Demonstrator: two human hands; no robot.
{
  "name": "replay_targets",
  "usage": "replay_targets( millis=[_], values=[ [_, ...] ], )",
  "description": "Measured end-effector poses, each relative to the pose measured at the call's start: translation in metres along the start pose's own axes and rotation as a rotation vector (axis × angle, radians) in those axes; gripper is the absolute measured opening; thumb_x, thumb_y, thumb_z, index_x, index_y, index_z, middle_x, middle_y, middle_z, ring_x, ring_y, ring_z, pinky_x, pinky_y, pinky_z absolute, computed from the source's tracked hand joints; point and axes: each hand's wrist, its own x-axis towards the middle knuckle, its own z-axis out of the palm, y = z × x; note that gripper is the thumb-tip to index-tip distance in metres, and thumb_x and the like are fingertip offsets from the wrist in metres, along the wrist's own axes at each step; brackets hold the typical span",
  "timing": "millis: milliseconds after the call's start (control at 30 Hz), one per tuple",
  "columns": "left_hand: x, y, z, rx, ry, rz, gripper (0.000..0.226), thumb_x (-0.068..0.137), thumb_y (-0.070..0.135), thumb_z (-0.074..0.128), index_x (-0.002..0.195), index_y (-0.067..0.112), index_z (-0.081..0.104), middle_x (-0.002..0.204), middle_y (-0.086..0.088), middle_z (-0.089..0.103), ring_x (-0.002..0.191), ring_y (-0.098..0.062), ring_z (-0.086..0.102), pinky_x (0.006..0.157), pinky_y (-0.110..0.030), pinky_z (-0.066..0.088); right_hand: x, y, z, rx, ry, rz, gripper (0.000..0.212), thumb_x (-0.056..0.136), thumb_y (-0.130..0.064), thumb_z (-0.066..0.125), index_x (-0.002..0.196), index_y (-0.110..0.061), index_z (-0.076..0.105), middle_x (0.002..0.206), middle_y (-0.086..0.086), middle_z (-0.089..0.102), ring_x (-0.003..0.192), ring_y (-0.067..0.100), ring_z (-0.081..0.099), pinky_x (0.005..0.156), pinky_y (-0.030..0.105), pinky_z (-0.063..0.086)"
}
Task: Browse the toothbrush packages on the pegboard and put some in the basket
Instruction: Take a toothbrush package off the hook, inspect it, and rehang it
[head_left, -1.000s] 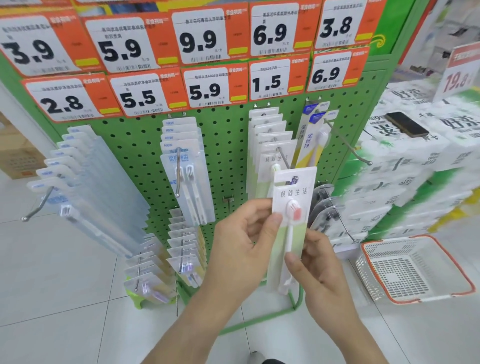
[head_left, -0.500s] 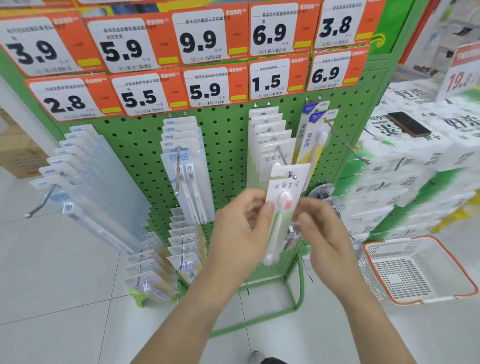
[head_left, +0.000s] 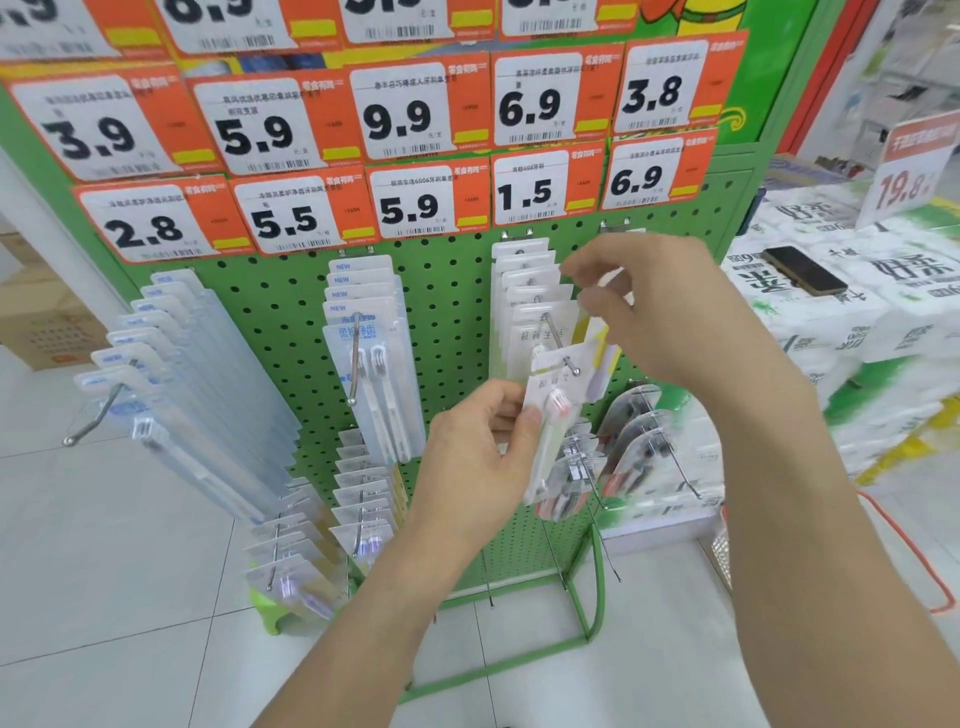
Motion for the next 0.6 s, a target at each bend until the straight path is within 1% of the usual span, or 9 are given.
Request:
replay_targets(
  millis=[100, 167, 200, 300, 367, 467, 533, 600],
  values=[
    [0.001, 0.002, -0.001, -0.004, 0.016, 0.003, 0.008, 0.098, 0.022, 0.063, 0.098, 0.024, 0.07, 0.087, 0.018, 0.072, 0.084, 0.002, 0.066, 0.076, -0.01, 0.05, 0.012, -0.001, -0.003, -0.061, -0.083, -0.026, 0.01, 0.093, -0.016, 0.071, 0.097, -0.025, 0.073, 0.095, -0.012, 0.066, 0.077, 0.008, 0.057, 0.069, 0.022, 0.038],
    [0.003, 0.004, -0.001, -0.008, 0.021, 0.015, 0.007, 0.098, 0.023, 0.063, 0.097, 0.025, 0.07, 0.088, 0.019, 0.072, 0.084, 0.001, 0.066, 0.077, -0.012, 0.051, 0.015, -0.003, -0.005, -0.064, -0.099, -0.024, 0.01, 0.091, -0.019, 0.074, 0.087, -0.028, 0.071, 0.088, -0.013, 0.065, 0.073, 0.003, 0.058, 0.064, 0.018, 0.037],
    [0.003, 0.005, -0.001, -0.01, 0.022, 0.021, 0.007, 0.098, 0.023, 0.063, 0.097, 0.025, 0.07, 0.089, 0.02, 0.072, 0.085, 0.0, 0.067, 0.078, -0.014, 0.052, 0.016, -0.003, -0.005, -0.056, -0.112, -0.022, 0.01, 0.089, -0.021, 0.076, 0.086, -0.028, 0.07, 0.086, -0.011, 0.066, 0.074, 0.003, 0.059, 0.064, 0.017, 0.038],
    [0.005, 0.007, -0.002, -0.009, 0.028, 0.025, 0.006, 0.098, 0.027, 0.064, 0.097, 0.026, 0.07, 0.088, 0.018, 0.072, 0.085, -0.002, 0.067, 0.079, -0.02, 0.054, 0.016, -0.004, -0.005, -0.05, -0.162, -0.032, 0.008, 0.087, -0.024, 0.079, 0.088, -0.027, 0.072, 0.087, 0.0, 0.065, 0.075, 0.006, 0.057, 0.072, 0.03, 0.044],
    [0.006, 0.008, -0.002, -0.003, 0.03, 0.034, 0.006, 0.098, 0.028, 0.064, 0.096, 0.025, 0.069, 0.087, 0.016, 0.072, 0.085, -0.002, 0.067, 0.078, -0.02, 0.054, 0.015, -0.004, -0.004, -0.06, -0.168, -0.033, 0.009, 0.088, -0.026, 0.078, 0.087, -0.029, 0.07, 0.091, 0.002, 0.061, 0.079, 0.011, 0.055, 0.078, 0.034, 0.045],
    [0.007, 0.01, -0.002, 0.006, 0.028, 0.041, 0.006, 0.098, 0.027, 0.064, 0.094, 0.025, 0.069, 0.085, 0.015, 0.071, 0.083, -0.002, 0.066, 0.076, -0.016, 0.053, 0.012, -0.005, -0.008, -0.084, -0.151, -0.024, 0.015, 0.09, -0.028, 0.075, 0.084, -0.033, 0.063, 0.1, -0.001, 0.052, 0.091, 0.017, 0.051, 0.078, 0.03, 0.034],
    [0.008, 0.011, -0.001, 0.003, 0.032, 0.045, 0.007, 0.098, 0.024, 0.064, 0.093, 0.025, 0.069, 0.084, 0.016, 0.072, 0.08, -0.002, 0.066, 0.074, -0.014, 0.051, 0.01, -0.003, -0.013, -0.112, -0.141, -0.026, 0.014, 0.092, -0.024, 0.073, 0.085, -0.03, 0.062, 0.096, -0.003, 0.055, 0.091, 0.017, 0.05, 0.075, 0.026, 0.028],
    [0.009, 0.011, -0.001, 0.01, 0.038, 0.049, 0.007, 0.097, 0.022, 0.064, 0.093, 0.024, 0.069, 0.083, 0.017, 0.072, 0.079, -0.002, 0.066, 0.073, -0.013, 0.051, 0.006, 0.0, -0.015, -0.135, -0.141, -0.009, 0.011, 0.093, -0.019, 0.069, 0.086, -0.024, 0.064, 0.088, -0.005, 0.061, 0.089, 0.019, 0.054, 0.071, 0.029, 0.031]
  ],
)
